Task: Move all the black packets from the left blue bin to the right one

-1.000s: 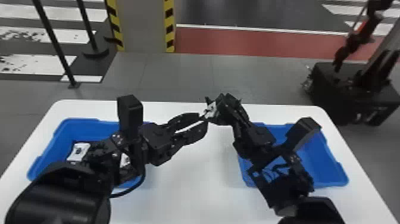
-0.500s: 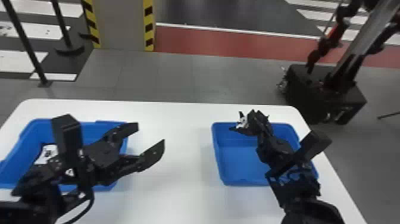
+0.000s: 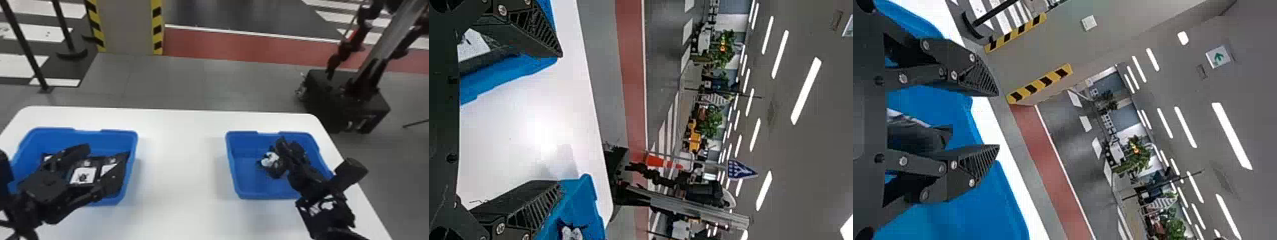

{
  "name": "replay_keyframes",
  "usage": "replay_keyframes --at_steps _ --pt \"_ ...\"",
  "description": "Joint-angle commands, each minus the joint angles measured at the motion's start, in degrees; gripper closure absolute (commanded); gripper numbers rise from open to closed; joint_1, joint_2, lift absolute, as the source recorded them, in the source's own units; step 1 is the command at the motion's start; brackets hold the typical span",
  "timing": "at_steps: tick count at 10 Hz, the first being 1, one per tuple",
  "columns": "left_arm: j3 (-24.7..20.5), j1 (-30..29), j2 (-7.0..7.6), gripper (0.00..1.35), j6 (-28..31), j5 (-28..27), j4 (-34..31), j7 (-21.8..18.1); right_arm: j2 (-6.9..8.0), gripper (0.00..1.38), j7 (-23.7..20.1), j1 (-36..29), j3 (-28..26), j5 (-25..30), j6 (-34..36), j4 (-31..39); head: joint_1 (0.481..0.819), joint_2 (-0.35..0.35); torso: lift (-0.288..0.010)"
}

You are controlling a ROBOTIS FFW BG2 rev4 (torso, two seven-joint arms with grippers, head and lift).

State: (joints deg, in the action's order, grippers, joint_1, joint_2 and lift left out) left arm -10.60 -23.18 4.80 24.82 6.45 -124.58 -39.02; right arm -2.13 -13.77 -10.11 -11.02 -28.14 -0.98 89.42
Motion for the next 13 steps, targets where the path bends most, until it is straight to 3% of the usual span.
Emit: replay_keyframes --at_steps 1,2,3,5,8,10,13 --pt "-1.44 -0.58 -0.06 0.12 -0.35 -1.62 -0.36 0.09 0.46 0.17 -0.11 -4.23 0.38 -0.69 -0.01 7.82 0.695 -0.147 -0.11" --pt "-3.11 -0.44 -0.59 0.12 2.18 -4.61 -0.36 0.53 1.08 0.32 -0.2 -7.75 1.09 -1.39 -0.01 14.01 0.695 -0.13 -0.11" --pt "-6.62 -0.3 -1.99 0.12 4.57 -8.21 -0.22 0.61 1.43 0.42 -0.99 -10.14 2.4 -3.5 0.27 18.09 0.695 -0.103 -0.11" --pt "-12.78 0.97 -3.31 0.13 7.66 -14.54 -0.22 0.7 1.6 0.49 -3.19 -14.36 2.84 -4.56 5.2 26.67 0.695 -0.013 -0.11" --pt "-14.18 5.61 -1.64 0.13 16.1 -20.78 2.73 1.93 1.6 0.49 -4.6 -16.75 2.84 -6.32 7.16 30.18 0.695 0.167 -0.11" --pt "-13.04 12.08 0.29 0.13 15.54 -20.78 14.83 2.02 1.6 0.49 -5.48 -17.31 2.84 -6.58 8.29 30.61 0.695 0.208 -0.11" --pt "-11.19 17.56 1.44 0.14 15.54 -21.57 22.0 2.9 1.6 0.49 -5.74 -17.73 2.84 -7.2 8.71 31.17 0.695 0.219 -0.11"
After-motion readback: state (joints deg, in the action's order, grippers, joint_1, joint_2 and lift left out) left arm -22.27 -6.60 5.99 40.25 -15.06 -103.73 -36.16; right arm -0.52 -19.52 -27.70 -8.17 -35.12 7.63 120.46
